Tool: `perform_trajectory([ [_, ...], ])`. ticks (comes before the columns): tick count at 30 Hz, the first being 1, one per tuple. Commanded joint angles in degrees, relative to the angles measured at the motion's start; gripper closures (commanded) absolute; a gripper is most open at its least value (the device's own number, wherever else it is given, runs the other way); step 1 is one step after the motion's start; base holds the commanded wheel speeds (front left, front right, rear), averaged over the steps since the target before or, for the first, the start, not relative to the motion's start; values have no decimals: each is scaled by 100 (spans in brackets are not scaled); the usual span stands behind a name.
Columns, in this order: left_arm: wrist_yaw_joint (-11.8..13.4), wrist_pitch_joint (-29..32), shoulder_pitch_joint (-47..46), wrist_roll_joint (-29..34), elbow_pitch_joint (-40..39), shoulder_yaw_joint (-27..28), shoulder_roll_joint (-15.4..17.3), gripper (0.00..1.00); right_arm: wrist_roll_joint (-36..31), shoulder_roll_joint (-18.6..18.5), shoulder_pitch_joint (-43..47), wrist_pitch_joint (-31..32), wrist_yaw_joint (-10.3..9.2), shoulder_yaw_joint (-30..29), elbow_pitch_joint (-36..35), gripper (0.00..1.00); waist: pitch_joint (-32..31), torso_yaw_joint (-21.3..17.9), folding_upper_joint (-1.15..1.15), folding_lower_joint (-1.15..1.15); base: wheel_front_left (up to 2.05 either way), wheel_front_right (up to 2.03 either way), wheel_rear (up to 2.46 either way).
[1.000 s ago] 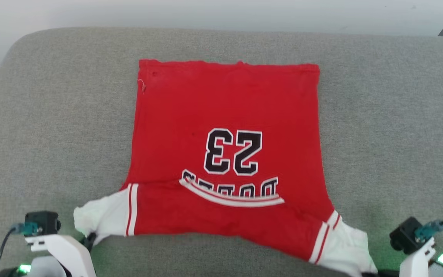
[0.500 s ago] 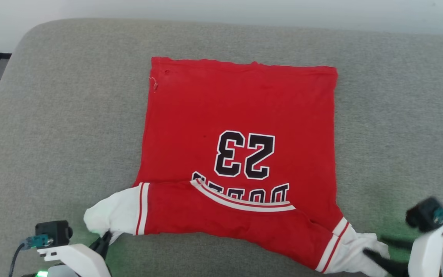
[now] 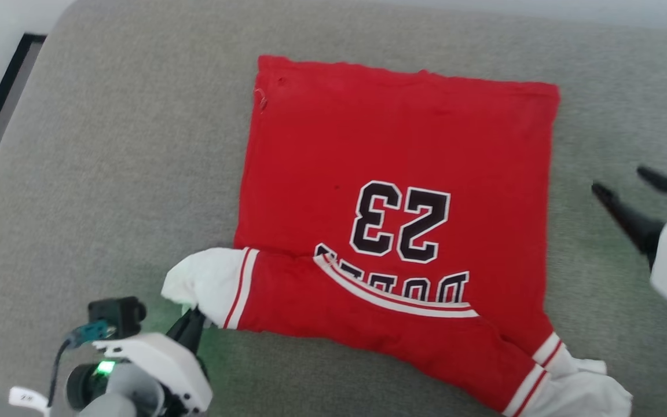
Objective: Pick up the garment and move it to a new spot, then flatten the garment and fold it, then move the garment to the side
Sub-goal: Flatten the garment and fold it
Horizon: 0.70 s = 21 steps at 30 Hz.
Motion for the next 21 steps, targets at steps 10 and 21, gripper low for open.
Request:
perform_trajectory([
  [10,-259,-76,-627,256,345,-261,-490,100,-408,266,-2002,369,-2,293,1967,0,602,634,0,0,0,0,0],
  [21,-511,-135,-995,291,805,-383,-833,100,-511,639,-3458,1247,-3,579,4305,0,921,989,0,0,0,0,0],
])
